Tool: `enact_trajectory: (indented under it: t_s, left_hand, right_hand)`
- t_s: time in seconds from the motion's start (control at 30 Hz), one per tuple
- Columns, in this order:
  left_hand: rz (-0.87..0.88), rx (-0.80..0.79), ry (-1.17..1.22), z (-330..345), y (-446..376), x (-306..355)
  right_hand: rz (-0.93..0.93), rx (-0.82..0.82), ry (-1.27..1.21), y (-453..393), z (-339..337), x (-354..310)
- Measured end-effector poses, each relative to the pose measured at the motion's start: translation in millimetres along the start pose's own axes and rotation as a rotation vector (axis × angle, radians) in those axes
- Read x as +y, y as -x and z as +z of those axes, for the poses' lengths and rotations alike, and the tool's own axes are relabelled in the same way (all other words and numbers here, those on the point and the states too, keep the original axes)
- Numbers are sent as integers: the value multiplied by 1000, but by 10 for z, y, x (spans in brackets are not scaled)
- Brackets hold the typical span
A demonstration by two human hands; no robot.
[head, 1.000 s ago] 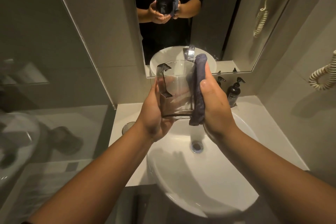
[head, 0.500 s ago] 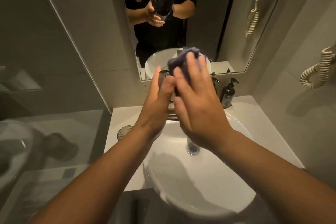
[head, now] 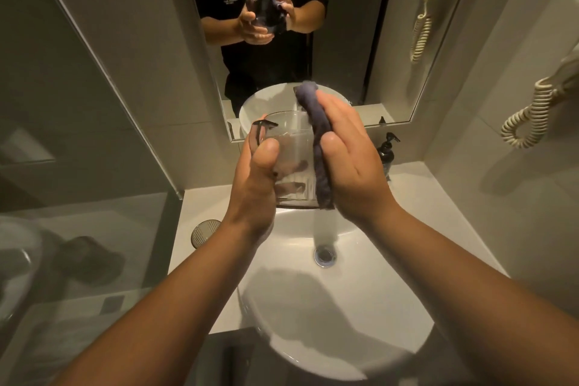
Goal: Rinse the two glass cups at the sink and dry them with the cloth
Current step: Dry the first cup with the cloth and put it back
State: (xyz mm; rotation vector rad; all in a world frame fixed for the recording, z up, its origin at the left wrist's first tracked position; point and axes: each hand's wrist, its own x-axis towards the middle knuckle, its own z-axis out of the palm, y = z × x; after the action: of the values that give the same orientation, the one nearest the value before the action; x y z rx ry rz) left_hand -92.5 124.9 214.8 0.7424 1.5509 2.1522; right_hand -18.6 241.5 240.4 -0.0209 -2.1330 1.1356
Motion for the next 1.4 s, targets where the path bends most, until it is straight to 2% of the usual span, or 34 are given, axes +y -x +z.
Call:
enact_trajectory:
  t_s: [0.2,0.3,0.37,0.5,0.57,0.63,0.8,0.93,1.0,1.1,1.2,1.23,1.33,1.4]
  left_hand:
    - [-143,44,384,27,-26,-33]
    - [-203,73,464,32,-47,-25]
    - [-216,104,400,35,-68,-25]
    - [-185,161,117,60,-74,-18]
    - [-166,142,84,57,-45,-30]
    - [-157,123,171,61,-20,-32]
    - [-258,116,352,24,-18,-37]
    - [-309,79,440,-32,-49,-29]
    - [-341,92,432,-41,-73,-14]
    - [-322,213,161,-36,-150,-12]
    - [-152,357,-63,-51,-192,-39]
    - [-126,324,-70,-52,-183,-44]
    - [-157,61,-15,-4,-152,-47]
    - [-162,-11,30,21,-121,-39]
  right_hand:
    - [160,-2,-334,125,77,116]
    - [243,8,-429,100,60,97]
    - [224,9,-278,125,62,60]
    - [-12,-17,339,271,152,-42]
    - [-55,-40,420,296,180,-57]
    - [-25,-62,348,270,162,-44]
    - [95,-44,-63,184,90,101]
    - [275,-8,-516,158,127,151]
    - [335,38,-574,142,132,149]
    - [247,69,-289,127,116,149]
    - [143,50,46,120,113,107]
    - [102,44,124,127,116,87]
    - [-84,13,373,184,136,28]
    - [-209,10,498,221,156,2]
